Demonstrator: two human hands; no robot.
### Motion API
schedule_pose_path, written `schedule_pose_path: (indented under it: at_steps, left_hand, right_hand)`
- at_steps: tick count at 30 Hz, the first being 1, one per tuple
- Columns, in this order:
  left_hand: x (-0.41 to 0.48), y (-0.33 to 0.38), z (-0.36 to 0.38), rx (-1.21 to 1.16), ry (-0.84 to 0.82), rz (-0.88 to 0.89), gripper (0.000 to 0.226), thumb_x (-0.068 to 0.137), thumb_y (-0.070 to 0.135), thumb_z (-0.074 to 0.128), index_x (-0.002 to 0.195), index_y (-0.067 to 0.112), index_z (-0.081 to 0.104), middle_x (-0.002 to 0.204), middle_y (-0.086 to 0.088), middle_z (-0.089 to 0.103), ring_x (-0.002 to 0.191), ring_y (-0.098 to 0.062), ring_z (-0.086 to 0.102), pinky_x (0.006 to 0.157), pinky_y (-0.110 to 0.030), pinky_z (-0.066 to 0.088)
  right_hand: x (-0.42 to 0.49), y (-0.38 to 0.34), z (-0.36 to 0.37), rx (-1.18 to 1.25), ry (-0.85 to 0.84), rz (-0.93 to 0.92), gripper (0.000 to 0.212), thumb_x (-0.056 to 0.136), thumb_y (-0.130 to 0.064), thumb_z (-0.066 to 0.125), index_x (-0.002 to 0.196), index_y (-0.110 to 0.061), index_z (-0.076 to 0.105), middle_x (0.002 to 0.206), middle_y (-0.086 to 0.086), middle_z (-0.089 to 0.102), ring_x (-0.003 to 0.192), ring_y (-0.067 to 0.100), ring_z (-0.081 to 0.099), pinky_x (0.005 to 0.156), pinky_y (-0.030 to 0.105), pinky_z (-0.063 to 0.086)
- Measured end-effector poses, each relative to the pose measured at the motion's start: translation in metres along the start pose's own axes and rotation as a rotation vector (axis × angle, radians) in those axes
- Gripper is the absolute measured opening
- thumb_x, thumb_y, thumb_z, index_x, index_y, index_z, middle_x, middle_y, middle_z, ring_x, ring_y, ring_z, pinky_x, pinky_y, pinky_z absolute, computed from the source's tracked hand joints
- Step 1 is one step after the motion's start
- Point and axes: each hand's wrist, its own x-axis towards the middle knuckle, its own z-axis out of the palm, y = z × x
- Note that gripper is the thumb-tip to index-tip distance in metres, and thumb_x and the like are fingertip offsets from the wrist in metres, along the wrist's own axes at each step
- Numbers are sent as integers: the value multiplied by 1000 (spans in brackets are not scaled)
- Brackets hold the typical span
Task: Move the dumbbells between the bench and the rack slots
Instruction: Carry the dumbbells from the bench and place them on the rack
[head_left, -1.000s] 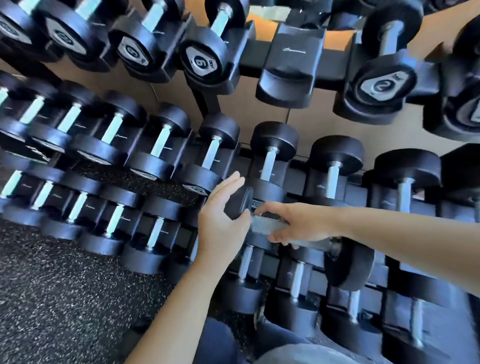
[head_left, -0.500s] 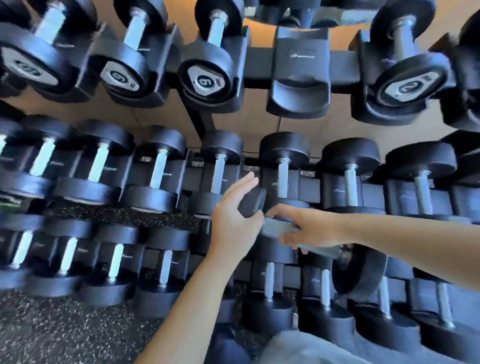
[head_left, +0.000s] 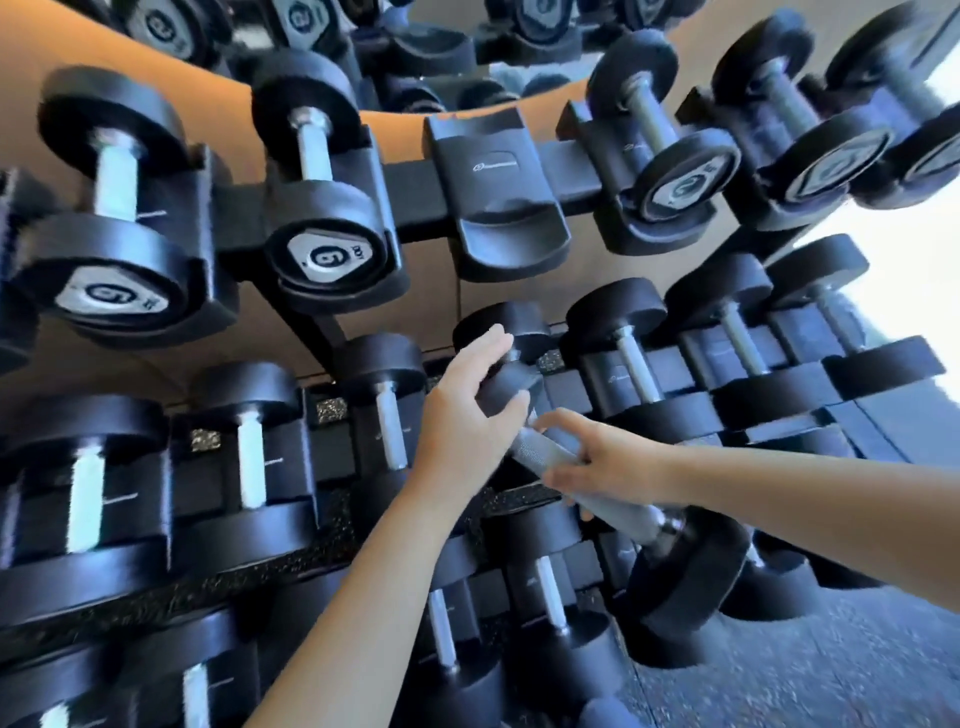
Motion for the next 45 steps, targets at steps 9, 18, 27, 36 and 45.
schedule_pose_path:
  at_steps: [9, 18, 27, 36, 45]
  left_hand:
    - [6, 4, 29, 87, 39, 94, 58, 80, 22, 69, 132, 21, 44, 145, 12, 27, 136, 1, 15, 107, -10, 15]
    - [39, 15, 40, -22, 24, -24, 64, 79, 25, 69, 135, 27, 39, 145, 23, 24, 126, 19, 21, 95, 3, 19]
    - [90, 27, 36, -46, -32, -43, 75, 75, 35, 70, 139, 31, 30, 146, 25, 21, 124, 22, 19, 93, 6, 16]
    - [142, 13, 17, 9, -15, -83, 70, 82, 36, 63, 141, 27, 29, 148, 19, 24, 122, 19, 18, 89, 9, 13]
    - [190, -10, 10, 70, 14, -89, 53, 94, 28, 48, 142, 25, 26, 149, 17, 21, 132, 10, 8, 115, -41, 10]
  right_hand:
    - [17, 9, -45, 255, 160, 52, 43, 92, -20, 56, 128, -23, 33, 84, 8, 59, 69, 23, 60, 59, 32, 54]
    - [40, 0, -102, 342, 252, 4, 43, 92, -14, 55, 128, -23, 34, 76, 12, 60, 55, 23, 59, 60, 37, 55]
    - [70, -38, -157, 555, 389, -55, 40, 92, -10, 55, 126, -17, 35, 79, 11, 54, 59, 21, 54, 56, 36, 53]
    - [142, -80, -209, 591, 505, -83, 44, 92, -6, 52, 129, -14, 30, 79, 11, 48, 57, 21, 51, 53, 36, 51]
    - [206, -114, -236, 601, 551, -95, 49, 89, -6, 55, 131, -14, 31, 101, 15, 49, 63, 24, 53, 53, 37, 53]
